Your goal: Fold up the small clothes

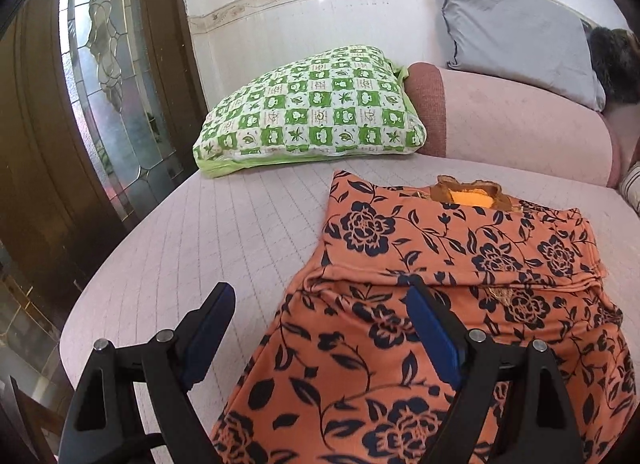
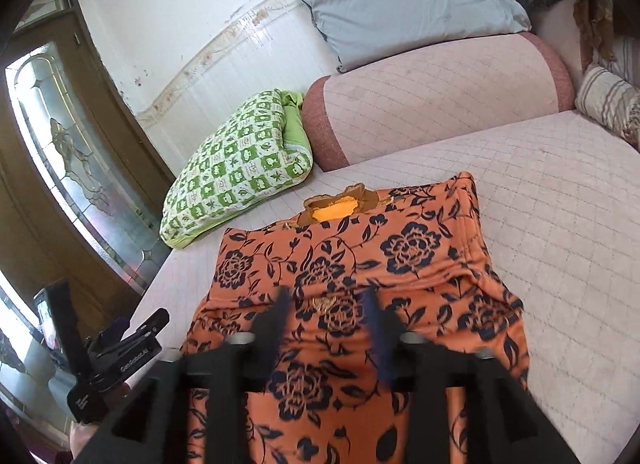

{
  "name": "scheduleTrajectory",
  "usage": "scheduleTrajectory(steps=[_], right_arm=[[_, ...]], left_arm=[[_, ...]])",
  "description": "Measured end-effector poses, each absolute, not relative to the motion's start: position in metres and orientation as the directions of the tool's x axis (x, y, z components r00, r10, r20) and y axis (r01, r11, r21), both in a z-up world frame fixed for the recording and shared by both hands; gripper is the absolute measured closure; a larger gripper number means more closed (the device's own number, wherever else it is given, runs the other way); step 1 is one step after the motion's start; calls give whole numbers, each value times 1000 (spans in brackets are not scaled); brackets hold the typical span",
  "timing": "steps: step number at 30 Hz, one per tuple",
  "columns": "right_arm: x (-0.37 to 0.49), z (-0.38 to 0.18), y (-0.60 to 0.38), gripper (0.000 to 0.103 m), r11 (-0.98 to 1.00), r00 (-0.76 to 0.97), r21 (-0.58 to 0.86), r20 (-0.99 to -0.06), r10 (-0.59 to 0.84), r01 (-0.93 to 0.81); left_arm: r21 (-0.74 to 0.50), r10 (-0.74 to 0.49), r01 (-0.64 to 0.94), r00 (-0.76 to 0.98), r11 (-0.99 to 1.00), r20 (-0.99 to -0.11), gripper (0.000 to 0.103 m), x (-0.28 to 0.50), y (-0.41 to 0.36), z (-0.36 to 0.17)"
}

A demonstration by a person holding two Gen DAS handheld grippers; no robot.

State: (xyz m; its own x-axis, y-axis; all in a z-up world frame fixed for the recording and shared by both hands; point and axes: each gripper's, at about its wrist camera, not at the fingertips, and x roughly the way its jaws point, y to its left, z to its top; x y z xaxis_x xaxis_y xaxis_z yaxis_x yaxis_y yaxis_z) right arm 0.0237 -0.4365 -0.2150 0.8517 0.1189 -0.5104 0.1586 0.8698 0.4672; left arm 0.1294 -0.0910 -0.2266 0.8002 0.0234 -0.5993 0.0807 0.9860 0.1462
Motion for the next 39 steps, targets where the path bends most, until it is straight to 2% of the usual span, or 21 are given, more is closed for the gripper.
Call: scheduleTrajectory(steps=[1, 7, 24, 39], right_arm=[[15, -215, -436, 29, 865, 866, 473, -490, 102, 166], [-11, -210, -430, 28, 866, 885, 478, -455, 101, 148], [6, -221, -395, 28, 888, 860, 445, -491, 136, 114], [-10, -224, -390, 28, 905, 854, 409, -506, 121, 114]], left_arm=[[139, 18, 82, 799, 987, -600, 15, 127, -89, -226], [99, 5, 63, 820, 993, -573, 15, 111, -75, -213], [-9, 68, -87, 842, 996, -535, 15, 100, 8, -196], [11, 110, -123, 840, 992, -530, 15, 93, 27, -196]])
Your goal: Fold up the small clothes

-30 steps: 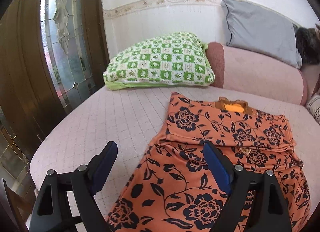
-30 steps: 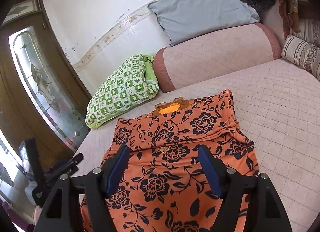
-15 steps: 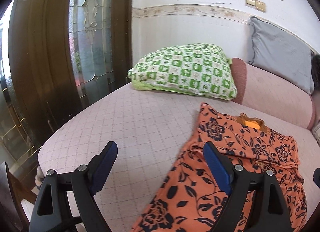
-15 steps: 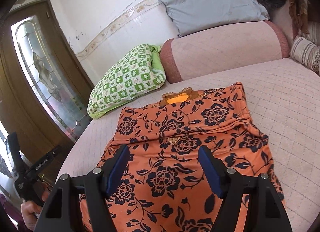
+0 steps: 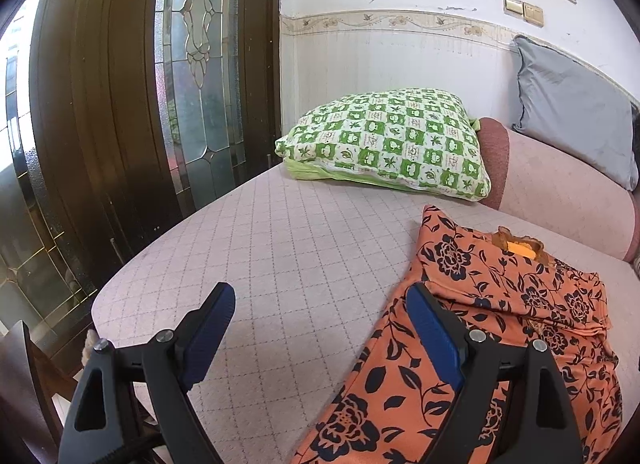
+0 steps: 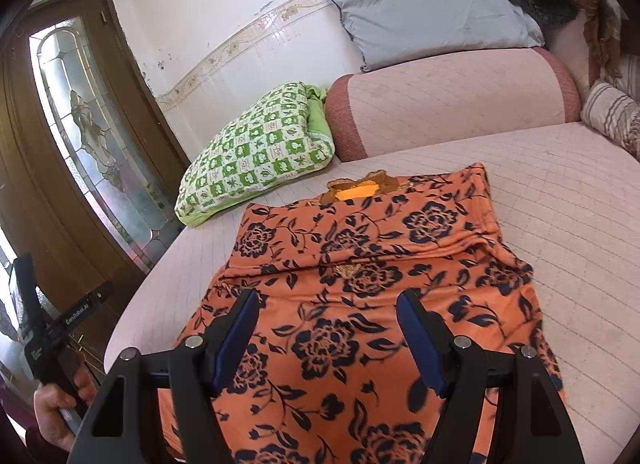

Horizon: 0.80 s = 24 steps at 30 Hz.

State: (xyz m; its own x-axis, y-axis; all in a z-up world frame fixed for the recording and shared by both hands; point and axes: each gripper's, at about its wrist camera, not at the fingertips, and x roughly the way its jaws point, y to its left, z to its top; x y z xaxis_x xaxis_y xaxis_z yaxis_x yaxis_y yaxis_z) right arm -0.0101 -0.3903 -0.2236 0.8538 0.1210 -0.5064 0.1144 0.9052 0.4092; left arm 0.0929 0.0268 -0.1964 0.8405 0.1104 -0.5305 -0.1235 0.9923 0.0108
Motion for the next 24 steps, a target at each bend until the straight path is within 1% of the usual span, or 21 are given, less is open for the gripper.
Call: scheduleTrajectory(steps=[4, 7, 10, 14, 16, 18, 20, 22, 23, 24], right_arm=[[-24, -227, -401, 28, 904, 848, 405, -520, 103, 138], [-37, -230, -408, 28, 901, 842, 406, -532, 94, 156], [-49, -236, -417, 28, 893, 825, 415, -557, 97, 175], [-69, -246, -433, 28, 878, 793, 430, -601, 104, 211], [-79, -254, -446, 28, 860, 771, 451, -626, 114, 239], [-89, -266, -462, 28, 829, 745, 486, -653, 134, 277], [-95, -278, -475, 28, 792, 722, 525, -673, 162, 311], [-100, -290, -488, 28, 742, 704, 574, -682, 200, 346], [-100, -293, -493, 28, 723, 700, 593, -681, 215, 355], [-101, -296, -497, 28, 703, 696, 612, -679, 232, 362]], left_arm=[[18, 114, -123, 837, 992, -535, 15, 87, 27, -198], [45, 121, -115, 829, 992, -547, 15, 84, 27, -201], [42, 92, -85, 792, 996, -604, 15, 81, 34, -212], [-21, 8, -36, 675, 999, -738, 15, 84, 63, -237], [-60, -32, -24, 623, 998, -782, 15, 86, 77, -247], [-112, -96, 3, 534, 994, -840, 15, 90, 90, -259], [-153, -129, -12, 483, 988, -866, 16, 87, 99, -268], [-203, -180, -1, 456, 979, -872, 16, 85, 101, -273], [-234, -220, 19, 429, 972, -876, 18, 85, 99, -277], [-257, -248, 34, 403, 966, -881, 24, 86, 97, -282]])
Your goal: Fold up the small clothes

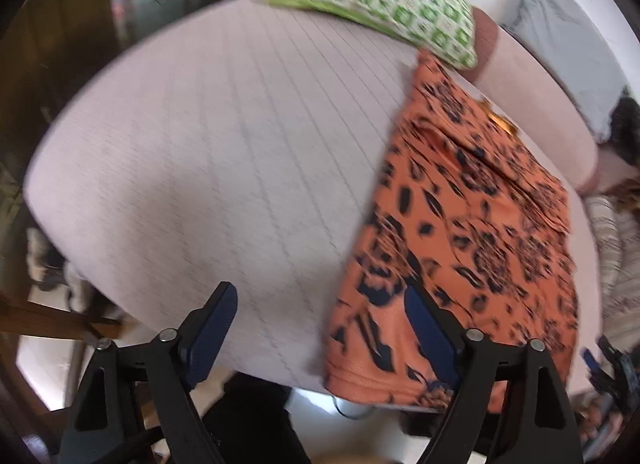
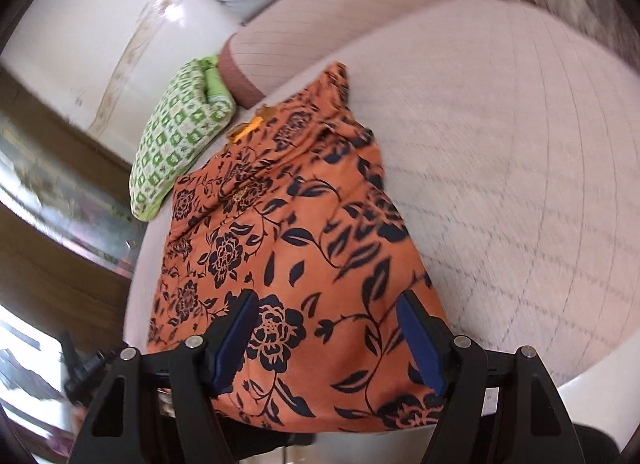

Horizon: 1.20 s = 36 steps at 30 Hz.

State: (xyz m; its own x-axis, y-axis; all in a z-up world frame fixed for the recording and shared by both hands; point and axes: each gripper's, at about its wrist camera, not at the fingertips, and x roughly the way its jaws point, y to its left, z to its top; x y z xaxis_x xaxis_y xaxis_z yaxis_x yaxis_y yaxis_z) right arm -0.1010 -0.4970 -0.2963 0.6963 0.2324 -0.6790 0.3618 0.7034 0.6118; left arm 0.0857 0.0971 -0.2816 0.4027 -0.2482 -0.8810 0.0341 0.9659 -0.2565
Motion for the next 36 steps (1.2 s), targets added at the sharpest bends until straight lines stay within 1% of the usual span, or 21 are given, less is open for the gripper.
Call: scheduleTrajectory(steps=[1, 3, 4, 7, 12, 16, 20, 21, 22, 24, 25, 26, 27, 28, 29, 30, 32, 33, 34, 35, 36], right_arm=[[-101, -299, -499, 28, 688, 693, 628, -676, 250, 364], [-101, -304, -501, 28, 669, 686, 649, -671, 281, 362], [-100, -307, -501, 28, 667, 681, 652, -673, 288, 361], [-98, -314, -504, 28, 646, 672, 670, -670, 314, 366], [-99, -323, -514, 28, 598, 674, 693, -666, 318, 403], [-100, -330, -521, 28, 568, 675, 705, -665, 319, 426], [-99, -331, -522, 29, 578, 670, 695, -673, 313, 428], [-100, -329, -522, 31, 592, 666, 677, -686, 293, 437], [-104, -326, -524, 31, 603, 672, 660, -693, 261, 447], [-114, -315, -531, 31, 616, 708, 629, -688, 157, 474], [-117, -313, -536, 31, 607, 721, 635, -678, 141, 478], [-118, -315, -540, 31, 591, 724, 650, -672, 155, 477], [-116, -322, -543, 31, 568, 716, 669, -672, 189, 479], [-113, -330, -545, 31, 545, 700, 686, -676, 232, 482], [-109, -339, -544, 33, 534, 678, 695, -682, 276, 482], [-104, -346, -540, 35, 537, 650, 694, -692, 313, 480], [-100, -342, -533, 41, 599, 633, 652, -717, 290, 464], [-97, -341, -529, 57, 616, 628, 654, -714, 309, 439], [-94, -344, -522, 66, 627, 607, 659, -714, 348, 416], [-91, -347, -516, 73, 645, 582, 647, -728, 363, 407], [-89, -346, -508, 74, 681, 565, 615, -749, 346, 398]], left_arm=[[-263, -259, 42, 373, 964, -891, 29, 87, 93, -288], [-259, -263, 56, 340, 964, -903, 47, 89, 87, -297], [-276, -283, 68, 324, 959, -903, 50, 90, 83, -300], [-317, -326, 79, 299, 945, -897, 52, 95, 77, -306], [-332, -372, 180, 279, 926, -885, 63, 95, 54, -307], [-334, -391, 235, 269, 913, -880, 64, 89, 41, -305], [-355, -398, 201, 253, 913, -882, 63, 96, 41, -310], [-361, -404, 199, 251, 911, -880, 63, 98, 41, -311], [-363, -406, 200, 252, 910, -879, 63, 98, 44, -311], [-355, -402, 211, 258, 911, -878, 63, 97, 41, -310], [-353, -403, 220, 261, 909, -877, 63, 95, 42, -310], [-352, -408, 234, 263, 906, -874, 63, 94, 41, -309], [-353, -412, 246, 263, 903, -872, 66, 94, 38, -309], [-358, -421, 257, 260, 898, -869, 72, 95, 35, -310], [-370, -436, 270, 249, 889, -865, 85, 95, 33, -310], [-383, -449, 277, 238, 881, -861, 91, 96, 30, -312], [-387, -455, 286, 231, 877, -860, 91, 97, 26, -313], [-383, -452, 291, 230, 877, -862, 91, 97, 24, -312], [-378, -451, 298, 230, 876, -863, 91, 97, 22, -312], [-375, -447, 298, 229, 878, -865, 88, 98, 21, -312], [-372, -443, 294, 228, 880, -867, 83, 99, 20, -314]])
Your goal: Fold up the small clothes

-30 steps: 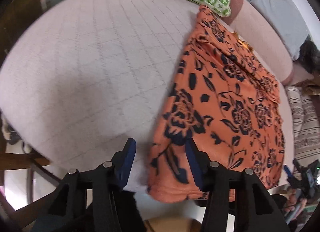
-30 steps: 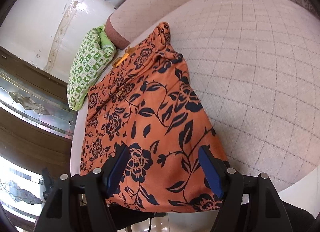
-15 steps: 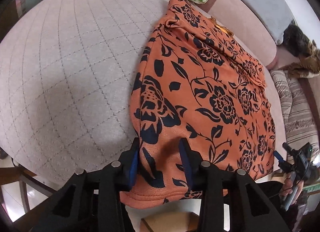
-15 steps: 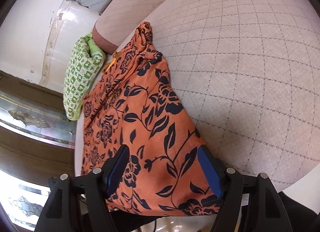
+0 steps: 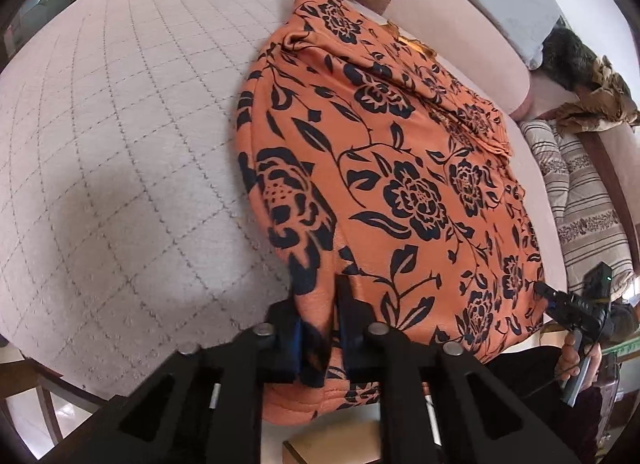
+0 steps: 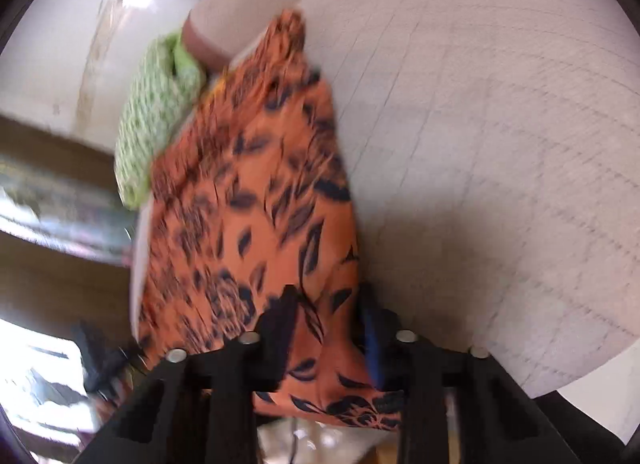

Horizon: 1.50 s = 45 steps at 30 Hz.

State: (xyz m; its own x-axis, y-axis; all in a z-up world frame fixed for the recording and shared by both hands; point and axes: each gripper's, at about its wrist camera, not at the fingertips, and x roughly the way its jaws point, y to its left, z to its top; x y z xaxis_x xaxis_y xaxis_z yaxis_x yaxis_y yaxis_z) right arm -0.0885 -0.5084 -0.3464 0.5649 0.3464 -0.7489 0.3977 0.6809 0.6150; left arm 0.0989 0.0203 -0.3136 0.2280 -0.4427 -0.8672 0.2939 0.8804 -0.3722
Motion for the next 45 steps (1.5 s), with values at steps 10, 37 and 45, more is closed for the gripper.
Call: scheduleTrajectory(steps=[10, 37, 45], right_arm=[[-71, -335, -474, 94, 819, 527, 499, -794, 302, 282], [187, -312, -622, 91, 379, 847, 876, -425, 319, 297], [198, -341, -651, 70, 311, 876, 905, -382, 296, 290]], left_arm=[[-417, -491, 305, 227, 856, -841, 94, 100, 22, -313], [-493, -525, 182, 312, 851, -792, 94, 405, -75, -272], [-676, -603, 6, 458, 737, -653, 88, 389, -33, -296]])
